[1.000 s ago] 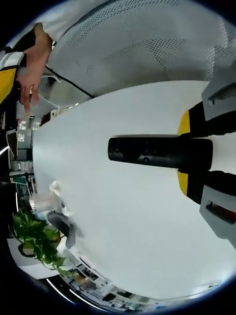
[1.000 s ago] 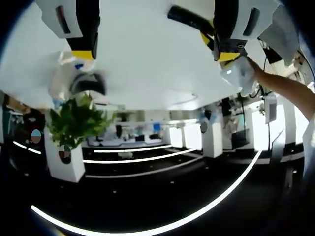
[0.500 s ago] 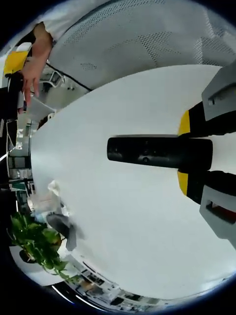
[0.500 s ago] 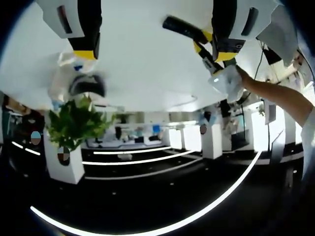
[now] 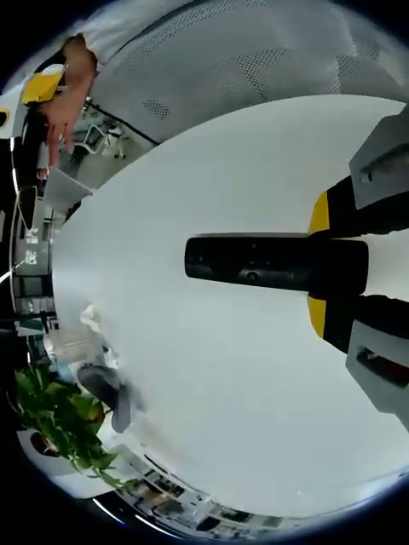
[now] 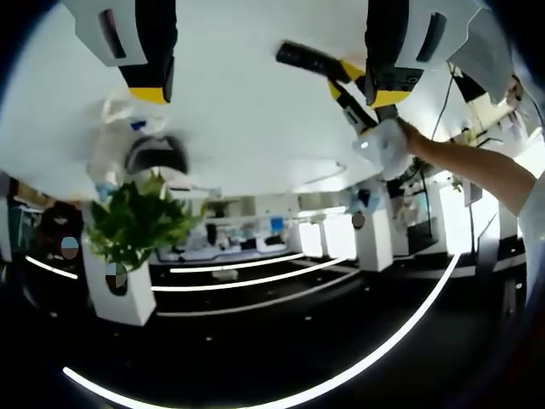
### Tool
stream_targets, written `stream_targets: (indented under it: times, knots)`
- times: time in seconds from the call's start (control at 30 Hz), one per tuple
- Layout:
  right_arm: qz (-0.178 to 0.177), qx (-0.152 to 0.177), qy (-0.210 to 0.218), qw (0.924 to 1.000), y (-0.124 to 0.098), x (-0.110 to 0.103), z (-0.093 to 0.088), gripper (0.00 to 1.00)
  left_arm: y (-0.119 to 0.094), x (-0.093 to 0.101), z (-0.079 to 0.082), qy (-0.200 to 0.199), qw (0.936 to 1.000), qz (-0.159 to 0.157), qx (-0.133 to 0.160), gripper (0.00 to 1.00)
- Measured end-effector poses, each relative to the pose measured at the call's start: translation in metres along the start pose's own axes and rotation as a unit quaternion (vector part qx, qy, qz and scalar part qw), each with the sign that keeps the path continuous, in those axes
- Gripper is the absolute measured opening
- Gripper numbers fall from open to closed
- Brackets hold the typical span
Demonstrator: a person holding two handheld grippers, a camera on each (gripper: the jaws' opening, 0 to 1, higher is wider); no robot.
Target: Press the specified remote control buttons in sequence, fully releasing each button before pressing the next.
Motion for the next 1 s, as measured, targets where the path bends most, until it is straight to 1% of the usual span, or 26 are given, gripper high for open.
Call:
stream_targets:
  times: [0.13,0.2,0.3,0.4,0.5,0.77,1.0]
  knots:
    - [0.001,-0.002,0.002,1.0000,0.001,0.000,-0.001,0.92,0.000,-0.005,0.001,0.012,0.9997,-0.009,-0.018,0.24]
    - [0.000,-0.003,0.006,1.0000,0.001,0.001,-0.001,0.92,-0.001,-0.009,0.001,0.010,0.9997,-0.011,-0.017,0.24]
    - [-0.004,-0.001,0.010,0.9999,0.001,0.002,0.000,0.92,-0.003,-0.016,0.000,0.002,0.9999,-0.008,-0.007,0.24]
    - [-0.005,-0.003,0.012,0.9999,0.001,0.003,-0.001,0.92,-0.005,-0.022,0.000,-0.003,1.0000,-0.006,-0.003,0.24]
    - [-0.008,-0.003,0.013,0.9999,0.001,0.005,-0.001,0.91,-0.007,-0.030,0.000,-0.005,1.0000,-0.004,-0.003,0.24]
    - [-0.015,-0.007,0.018,0.9997,0.002,0.008,-0.002,0.90,-0.008,-0.042,0.001,-0.001,1.0000,-0.005,-0.007,0.24]
    - [-0.023,-0.010,0.015,0.9996,0.003,0.011,-0.004,0.90,-0.013,-0.054,-0.002,-0.006,1.0000,-0.004,-0.006,0.24]
Point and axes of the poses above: the point that each gripper's makers call its tool centre point, and the gripper's own axes: y roughly forward along the fingers, x roughly to its right, z roughly out of its top, the point moved 2 cm from there along -y, roughly backward along the fingers, and after that the axes turned 10 degrees about -z, right-handed, at the moved point
